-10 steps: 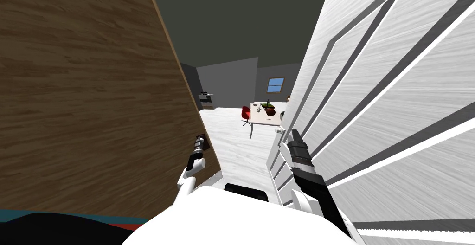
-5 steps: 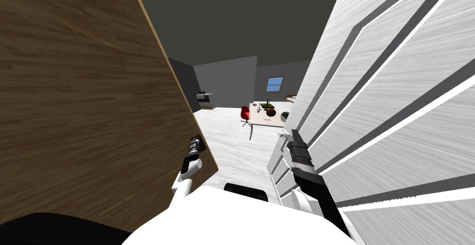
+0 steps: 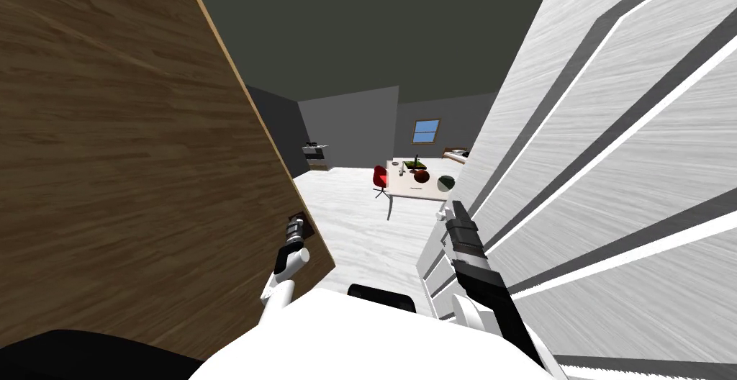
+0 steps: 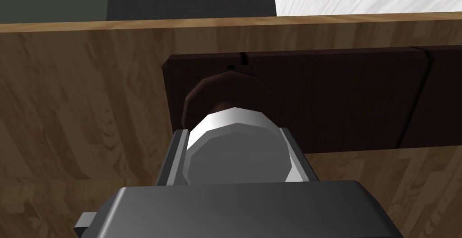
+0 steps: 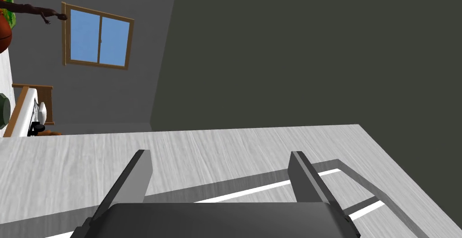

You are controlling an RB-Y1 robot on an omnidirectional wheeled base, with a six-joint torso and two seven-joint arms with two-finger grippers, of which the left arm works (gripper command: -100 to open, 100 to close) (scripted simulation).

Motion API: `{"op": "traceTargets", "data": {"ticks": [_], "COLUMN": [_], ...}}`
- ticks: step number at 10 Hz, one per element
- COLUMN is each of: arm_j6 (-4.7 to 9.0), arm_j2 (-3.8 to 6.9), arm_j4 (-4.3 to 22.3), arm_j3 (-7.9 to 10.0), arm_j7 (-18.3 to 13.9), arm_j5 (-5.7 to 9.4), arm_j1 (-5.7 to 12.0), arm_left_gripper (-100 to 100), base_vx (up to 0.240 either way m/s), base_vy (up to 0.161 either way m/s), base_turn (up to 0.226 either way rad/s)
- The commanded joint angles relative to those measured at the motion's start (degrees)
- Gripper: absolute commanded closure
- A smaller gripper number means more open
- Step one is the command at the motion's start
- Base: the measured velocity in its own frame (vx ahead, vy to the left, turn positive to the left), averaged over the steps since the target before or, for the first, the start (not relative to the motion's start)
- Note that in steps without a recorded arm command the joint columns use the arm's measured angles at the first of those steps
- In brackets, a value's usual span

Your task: Push the door open

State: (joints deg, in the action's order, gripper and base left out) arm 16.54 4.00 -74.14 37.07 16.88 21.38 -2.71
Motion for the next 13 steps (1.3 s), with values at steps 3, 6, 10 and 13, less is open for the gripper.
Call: {"op": "traceTargets", "data": {"ticks": [3, 6, 10, 13], "arm_j6": [0.75, 0.86, 0.96, 1.07], "arm_j2": [-0.72, -1.77, -3.24, -2.31], "arm_j4": [-2.22, -2.97, -3.71, -3.42], "arm_j3": [3.16, 5.62, 8.04, 9.36], "arm_j7": [2.59, 4.99, 7.36, 7.64], "arm_j5": [3.22, 6.00, 8.75, 9.03], "arm_j1": [-2.01, -2.83, -3.65, -3.78], "arm_left_gripper": [100, 100, 100, 100], "base_vx": [0.145, 0.182, 0.171, 0.113], "base_vy": [0.020, 0.035, 0.024, 0.045], "base_turn": [-0.020, -0.016, -0.008, 0.030]}}
